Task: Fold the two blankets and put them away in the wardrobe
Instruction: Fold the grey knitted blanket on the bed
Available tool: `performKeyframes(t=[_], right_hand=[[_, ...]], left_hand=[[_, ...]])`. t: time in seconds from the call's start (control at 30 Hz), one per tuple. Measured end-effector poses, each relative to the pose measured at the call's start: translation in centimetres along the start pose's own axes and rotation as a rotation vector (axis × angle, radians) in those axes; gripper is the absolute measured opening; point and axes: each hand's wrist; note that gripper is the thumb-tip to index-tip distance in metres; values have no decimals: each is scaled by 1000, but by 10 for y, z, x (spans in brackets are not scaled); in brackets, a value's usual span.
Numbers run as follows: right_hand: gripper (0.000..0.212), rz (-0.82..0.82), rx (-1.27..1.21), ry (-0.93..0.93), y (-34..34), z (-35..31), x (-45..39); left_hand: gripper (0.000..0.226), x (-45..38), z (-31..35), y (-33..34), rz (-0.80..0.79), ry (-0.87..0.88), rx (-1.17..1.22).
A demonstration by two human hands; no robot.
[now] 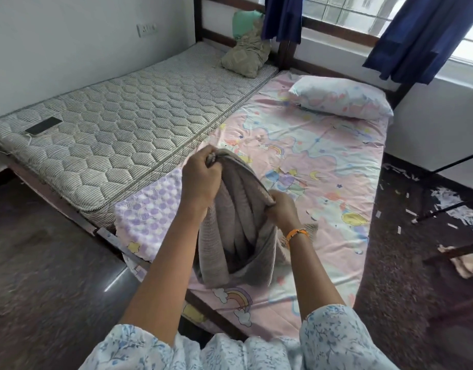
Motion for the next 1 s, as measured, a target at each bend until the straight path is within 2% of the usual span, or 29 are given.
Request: performKeyframes(t=[0.1, 0.17, 0.2, 0.23, 0.3, 0.33, 0.37, 0.43, 0.47, 0.53, 0.6, 0.7, 0.73, 0.8, 0.87, 0.9, 0.93, 0.97, 1.0], right_hand=[[14, -57, 42, 138, 0, 24, 0], [10, -24, -44, 155, -6, 24, -2], [20, -30, -100, 121, -12, 15, -1], [33, -55, -165, 66, -18, 3, 0], [44, -137, -334, -91, -34, -26, 8], [41, -183, -383, -189, -42, -39, 12], [33, -228, -415, -287, -48, -49, 16], [8, -309, -426, -368, -52, -55, 16], [11, -309, -411, -361, -51, -50, 14], [18, -276, -274, -282, -43, -33, 6], [18, -249, -63, -139, -32, -11, 1], [22, -242, 13, 65, -21, 17, -2], [27, -225, 7, 97, -22, 19, -1], [33, -198, -85, 61, -26, 10, 0], [34, -248, -172, -89, -36, -11, 4], [28, -299, -194, -190, -41, -23, 6], [16, -355, -212, -274, -46, -35, 10], [8, -402, -240, -340, -50, -44, 13], [17, -424, -268, -384, -53, -48, 14]], left_hand=[[15, -3, -2, -1, 171, -38, 137], [19, -4, -7, -1, 172, -63, 194], [32, -4, -11, 0, 90, -68, 165], [47, -3, -16, 1, -56, -66, 105], [69, 1, -24, 6, -447, -81, 33], [67, 5, -28, 9, -600, -113, 52], [58, 7, -32, 13, -662, -134, 58], [35, 6, -35, 15, -553, -133, -26], [27, 3, -34, 13, -481, -133, -71], [27, -3, -34, 7, -362, -140, -75], [32, -9, -34, 0, -244, -171, 0], [26, -13, -32, -12, -93, -153, 100], [26, -14, -31, -16, -122, -133, 104], [53, -11, -27, -20, -293, -70, 31], [81, -7, -25, -16, -495, -24, -58], [88, -4, -24, -11, -588, -36, -70], [86, -1, -24, -6, -666, -59, -68], [73, 2, -24, -1, -703, -79, -67], [49, 3, -26, 2, -687, -92, -83]])
Point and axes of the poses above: each hand's wrist, its own x-axis away from the middle knuckle, its own y-axis out of the palm, z = x × y, and after that the axes turned 3 degrees about x, right-handed
